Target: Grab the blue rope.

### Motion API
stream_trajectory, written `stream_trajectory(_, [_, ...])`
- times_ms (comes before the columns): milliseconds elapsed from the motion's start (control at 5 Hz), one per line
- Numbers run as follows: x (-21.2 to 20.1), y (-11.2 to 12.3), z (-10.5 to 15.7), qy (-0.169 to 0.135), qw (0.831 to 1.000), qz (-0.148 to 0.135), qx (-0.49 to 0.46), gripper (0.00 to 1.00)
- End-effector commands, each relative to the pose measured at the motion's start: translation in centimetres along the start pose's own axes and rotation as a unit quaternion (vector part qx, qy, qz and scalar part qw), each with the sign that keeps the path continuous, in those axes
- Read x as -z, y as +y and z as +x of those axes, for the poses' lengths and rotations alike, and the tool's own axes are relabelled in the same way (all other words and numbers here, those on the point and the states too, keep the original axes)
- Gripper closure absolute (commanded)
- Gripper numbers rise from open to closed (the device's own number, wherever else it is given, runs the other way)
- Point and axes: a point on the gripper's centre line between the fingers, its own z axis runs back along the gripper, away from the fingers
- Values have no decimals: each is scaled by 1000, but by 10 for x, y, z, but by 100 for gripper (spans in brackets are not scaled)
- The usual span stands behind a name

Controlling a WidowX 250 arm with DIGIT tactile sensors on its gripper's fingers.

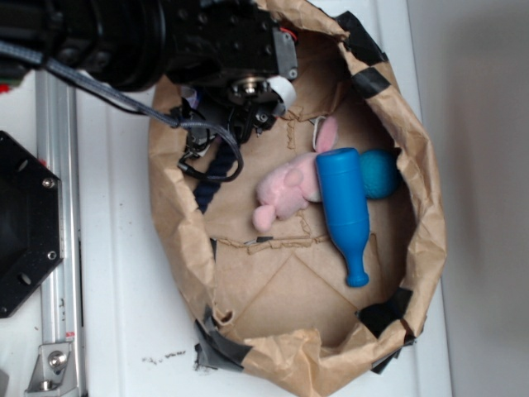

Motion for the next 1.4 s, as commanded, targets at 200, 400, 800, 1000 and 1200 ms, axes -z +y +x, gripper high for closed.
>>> stream_trajectory(200, [-6, 14, -10, -1, 998, 48, -39, 100])
stream_trajectory(400, [-42, 28, -9, -45, 995, 65, -65, 100])
stream_trajectory(800, [-103, 38, 4, -107, 987, 83, -87, 100])
stream_trajectory(1000, [-124, 28, 20, -127, 985, 89, -75, 100])
stream_trajectory(1200, [-125, 21, 26, -128, 985, 93, -67, 100])
